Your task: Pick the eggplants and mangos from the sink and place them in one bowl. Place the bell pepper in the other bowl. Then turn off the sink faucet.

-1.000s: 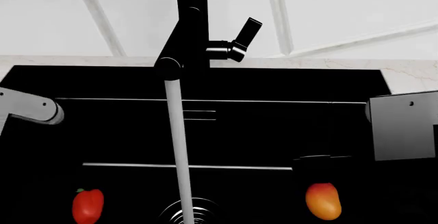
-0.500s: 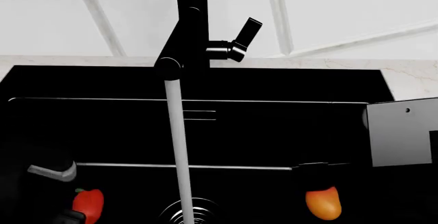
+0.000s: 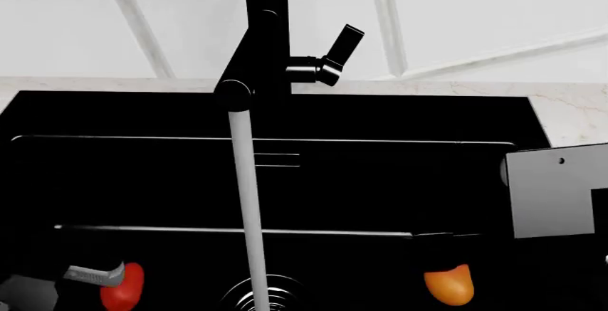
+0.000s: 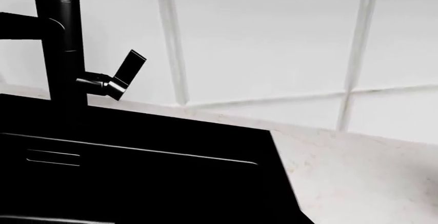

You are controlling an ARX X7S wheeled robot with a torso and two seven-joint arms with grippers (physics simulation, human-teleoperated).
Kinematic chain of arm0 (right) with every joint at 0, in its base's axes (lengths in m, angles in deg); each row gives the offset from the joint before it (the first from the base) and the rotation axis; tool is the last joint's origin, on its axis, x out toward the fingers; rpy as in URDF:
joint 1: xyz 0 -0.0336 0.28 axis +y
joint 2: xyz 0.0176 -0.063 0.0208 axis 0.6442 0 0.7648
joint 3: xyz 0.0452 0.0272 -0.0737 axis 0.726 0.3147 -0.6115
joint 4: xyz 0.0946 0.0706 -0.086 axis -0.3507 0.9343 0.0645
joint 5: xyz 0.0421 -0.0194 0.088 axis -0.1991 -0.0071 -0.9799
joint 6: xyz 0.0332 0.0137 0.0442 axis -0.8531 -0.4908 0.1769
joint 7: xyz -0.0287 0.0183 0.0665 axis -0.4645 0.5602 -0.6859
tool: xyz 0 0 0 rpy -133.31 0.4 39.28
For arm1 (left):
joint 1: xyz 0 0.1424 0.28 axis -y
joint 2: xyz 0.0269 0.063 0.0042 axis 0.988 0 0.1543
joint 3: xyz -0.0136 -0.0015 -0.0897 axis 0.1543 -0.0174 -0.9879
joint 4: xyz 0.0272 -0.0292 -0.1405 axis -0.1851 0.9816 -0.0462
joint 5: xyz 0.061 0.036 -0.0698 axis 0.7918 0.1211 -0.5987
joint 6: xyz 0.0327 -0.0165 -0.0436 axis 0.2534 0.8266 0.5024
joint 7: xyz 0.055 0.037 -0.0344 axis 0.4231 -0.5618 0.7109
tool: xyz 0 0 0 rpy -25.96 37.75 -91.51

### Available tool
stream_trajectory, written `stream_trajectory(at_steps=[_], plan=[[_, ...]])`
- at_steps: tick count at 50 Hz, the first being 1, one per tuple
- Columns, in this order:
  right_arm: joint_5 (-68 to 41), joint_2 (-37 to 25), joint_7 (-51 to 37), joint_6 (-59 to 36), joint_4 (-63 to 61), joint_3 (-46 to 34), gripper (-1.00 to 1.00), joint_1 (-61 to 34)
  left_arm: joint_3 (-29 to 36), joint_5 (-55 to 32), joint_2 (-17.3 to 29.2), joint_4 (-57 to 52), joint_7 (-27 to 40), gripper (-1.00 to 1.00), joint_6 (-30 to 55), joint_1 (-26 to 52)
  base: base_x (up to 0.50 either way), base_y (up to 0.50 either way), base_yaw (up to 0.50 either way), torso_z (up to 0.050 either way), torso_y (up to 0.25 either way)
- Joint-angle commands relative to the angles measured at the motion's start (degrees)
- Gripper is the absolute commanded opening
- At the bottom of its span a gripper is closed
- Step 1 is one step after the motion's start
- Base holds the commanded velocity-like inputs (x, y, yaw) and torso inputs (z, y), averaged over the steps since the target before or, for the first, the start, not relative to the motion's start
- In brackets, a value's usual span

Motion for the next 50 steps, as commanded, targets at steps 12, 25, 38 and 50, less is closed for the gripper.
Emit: stream_trajectory(at_steps=[12,25,38,50], plan=[[0.0,0.8,0.1,1.9,0.9,0.8,1.00,1.9,10.9,13.7,-6.1,18.3,-16.5,1.00,-11.5,3.5,0.00,0.00,0.00,0.000,0.000],[-0.3,0.9,-0.1,2.1,1.0,0.7,1.00,2.0,12.1,14.2,-6.4,18.8,-18.0,-1.00,-11.9,2.8,0.00,0.00,0.00,0.000,0.000],[-28.6,-8.3,-22.8,-6.7,11.1,3.1,1.00,-4.8,2.5,2.8,-0.2,3.9,-5.2,-1.00,-5.4,-0.1,0.00,0.00,0.00,0.000,0.000],[-78.0,-17.7,-51.9,-3.2,39.6,-19.8,1.00,-23.8,-9.6,-20.8,8.4,-19.8,10.5,-1.00,1.3,2.0,0.00,0.00,0.00,0.000,0.000]])
